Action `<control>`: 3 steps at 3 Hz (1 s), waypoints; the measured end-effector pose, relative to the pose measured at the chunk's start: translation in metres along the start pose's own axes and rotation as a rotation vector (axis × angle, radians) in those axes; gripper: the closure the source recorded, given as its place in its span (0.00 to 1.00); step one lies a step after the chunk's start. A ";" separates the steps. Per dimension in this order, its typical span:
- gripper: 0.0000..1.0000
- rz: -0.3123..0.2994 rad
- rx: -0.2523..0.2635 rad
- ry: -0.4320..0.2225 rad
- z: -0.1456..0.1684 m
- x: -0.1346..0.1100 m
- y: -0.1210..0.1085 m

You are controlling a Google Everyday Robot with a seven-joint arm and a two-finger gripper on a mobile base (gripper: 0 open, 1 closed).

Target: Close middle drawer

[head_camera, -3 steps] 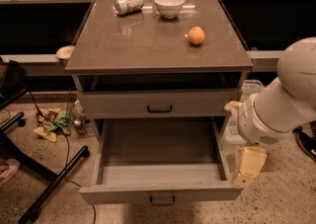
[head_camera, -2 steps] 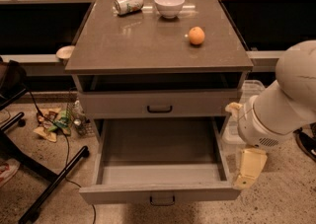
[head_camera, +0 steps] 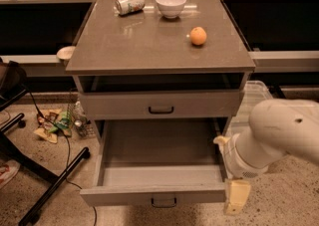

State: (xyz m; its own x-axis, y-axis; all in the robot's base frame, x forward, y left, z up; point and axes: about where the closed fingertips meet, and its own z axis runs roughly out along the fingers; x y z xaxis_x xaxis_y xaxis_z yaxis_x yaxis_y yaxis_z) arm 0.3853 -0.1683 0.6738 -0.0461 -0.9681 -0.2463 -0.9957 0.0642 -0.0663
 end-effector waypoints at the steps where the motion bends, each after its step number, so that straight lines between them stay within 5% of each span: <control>1: 0.00 -0.018 -0.032 -0.046 0.046 0.008 0.016; 2: 0.00 -0.016 -0.061 -0.094 0.084 0.014 0.032; 3: 0.00 -0.016 -0.064 -0.101 0.089 0.015 0.033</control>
Offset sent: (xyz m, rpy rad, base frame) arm -0.0406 0.0120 -0.1351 0.1613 0.0817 0.0436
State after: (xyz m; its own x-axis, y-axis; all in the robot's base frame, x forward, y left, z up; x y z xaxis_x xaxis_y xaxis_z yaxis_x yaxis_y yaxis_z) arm 0.3591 -0.1592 0.5822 -0.0255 -0.9394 -0.3420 -0.9995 0.0306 -0.0095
